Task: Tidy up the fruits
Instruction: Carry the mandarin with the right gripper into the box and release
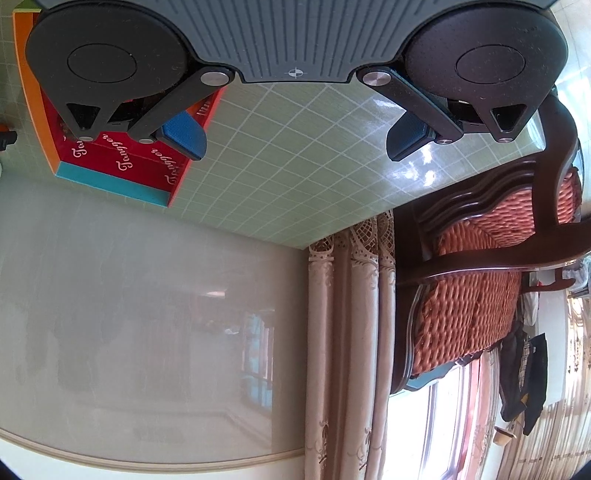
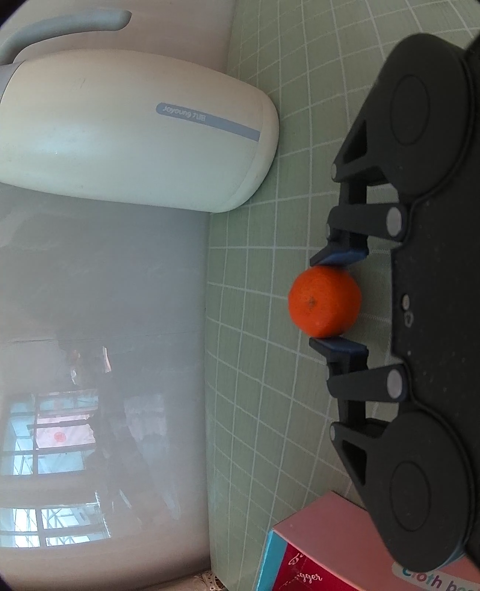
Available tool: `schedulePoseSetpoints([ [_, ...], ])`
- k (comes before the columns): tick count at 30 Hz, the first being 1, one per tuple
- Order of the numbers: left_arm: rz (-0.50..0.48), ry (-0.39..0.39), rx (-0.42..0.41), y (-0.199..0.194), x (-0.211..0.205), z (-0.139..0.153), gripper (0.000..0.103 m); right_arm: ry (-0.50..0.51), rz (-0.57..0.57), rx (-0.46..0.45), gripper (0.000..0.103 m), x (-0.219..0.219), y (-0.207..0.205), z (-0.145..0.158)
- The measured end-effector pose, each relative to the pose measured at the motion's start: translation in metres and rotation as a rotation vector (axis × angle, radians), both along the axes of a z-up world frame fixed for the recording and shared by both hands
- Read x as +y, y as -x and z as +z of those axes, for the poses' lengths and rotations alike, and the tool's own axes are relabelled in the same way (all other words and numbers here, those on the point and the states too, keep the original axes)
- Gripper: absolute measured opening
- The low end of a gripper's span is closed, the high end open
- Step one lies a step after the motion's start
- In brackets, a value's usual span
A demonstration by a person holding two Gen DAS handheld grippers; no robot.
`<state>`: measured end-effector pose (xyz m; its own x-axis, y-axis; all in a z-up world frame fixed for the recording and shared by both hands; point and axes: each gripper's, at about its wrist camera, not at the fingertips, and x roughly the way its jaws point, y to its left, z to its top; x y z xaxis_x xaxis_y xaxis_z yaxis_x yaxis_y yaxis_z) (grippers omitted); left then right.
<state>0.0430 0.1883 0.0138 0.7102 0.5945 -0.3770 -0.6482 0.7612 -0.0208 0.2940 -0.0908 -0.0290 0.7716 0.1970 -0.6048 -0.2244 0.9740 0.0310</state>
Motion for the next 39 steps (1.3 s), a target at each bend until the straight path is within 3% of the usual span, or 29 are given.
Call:
schedulePoseSetpoints([
  [26,-0.004,-0.042,0.009,0.0,-0.011,0.003,0.103,-0.023,0.148,-0.056,0.038,0.017,0.076,0.039],
  [39,-0.053,-0.02,0.011,0.01,-0.012,0.013,0.103,-0.09,0.172,-0.081,0.038,0.005,0.147,0.054],
])
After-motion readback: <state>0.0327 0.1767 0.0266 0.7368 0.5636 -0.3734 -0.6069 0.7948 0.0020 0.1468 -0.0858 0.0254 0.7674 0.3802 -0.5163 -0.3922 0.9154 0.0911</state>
